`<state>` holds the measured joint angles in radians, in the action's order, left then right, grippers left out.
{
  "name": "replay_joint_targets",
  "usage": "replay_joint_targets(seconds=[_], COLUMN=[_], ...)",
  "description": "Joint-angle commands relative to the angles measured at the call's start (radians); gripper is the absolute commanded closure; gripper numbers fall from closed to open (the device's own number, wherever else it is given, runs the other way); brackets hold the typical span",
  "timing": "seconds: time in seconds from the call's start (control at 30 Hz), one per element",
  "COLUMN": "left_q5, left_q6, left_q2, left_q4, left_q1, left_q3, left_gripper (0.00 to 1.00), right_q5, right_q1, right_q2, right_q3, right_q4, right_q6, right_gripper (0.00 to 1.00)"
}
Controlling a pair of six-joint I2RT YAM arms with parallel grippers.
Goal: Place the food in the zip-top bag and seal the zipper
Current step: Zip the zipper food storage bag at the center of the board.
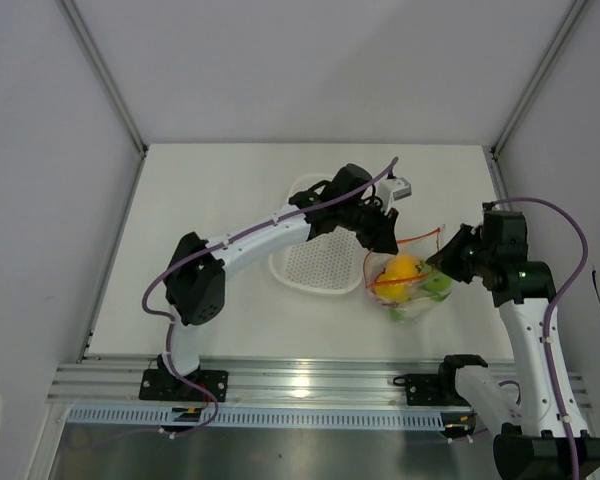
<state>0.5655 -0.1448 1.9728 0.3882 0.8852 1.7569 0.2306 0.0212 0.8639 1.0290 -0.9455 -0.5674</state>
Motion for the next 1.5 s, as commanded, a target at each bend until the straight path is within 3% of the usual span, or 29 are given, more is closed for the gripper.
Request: replay_joint_targets(seconds=[0.0,0.07,0.17,0.2,0.23,0.4,0.7,1.07,1.47], left_q5=[0.105,0.128,0.168,0.175,0.191,0.231,0.289,0.277,0.251], left_q6=[-0.013,-0.036,-0.059,-0.064,-0.073,-0.099,-0.145,-0.180,-0.203], left_q2=[0.029,0.034,0.029,0.028,0.026,0.020,0.009,-0.011,0.008], left_q4=[-0.012,-0.023,-0.049,-0.054,-0.058,-0.075,-0.123,-0.172,-0.170], left_q1=[0.001,0.001,0.001,0.001,0.001,0.001,0.004,0.037,0.058], left_q3=[0.070,0.078,0.076,0.076,0.075,0.072,0.061,0.050,0.095], left_gripper=[0.79,0.98,0.99,0.99,0.99,1.00,1.00,1.00,0.99], right_q5=[0.013,0.015,0.015,0.016,0.019,0.003,0.003,-0.183,-0.185], right_q1=[-0.006,-0.006,-0.006,-0.006,-0.006,-0.006,-0.012,-0.056,-0.061], right_q2=[0.012,0.017,0.023,0.026,0.027,0.023,0.075,0.221,0.297], right_q3=[0.042,0.042,0.043,0.046,0.049,0.075,0.157,0.312,0.344], right_q4=[0.033,0.037,0.039,0.034,0.033,-0.007,-0.038,-0.058,-0.049], right_q6=[0.009,0.009,0.018,0.021,0.026,0.052,0.081,0.129,0.136], right_gripper=[0.92,0.91,0.83,0.78,0.65,0.48,0.48,0.47,0.49])
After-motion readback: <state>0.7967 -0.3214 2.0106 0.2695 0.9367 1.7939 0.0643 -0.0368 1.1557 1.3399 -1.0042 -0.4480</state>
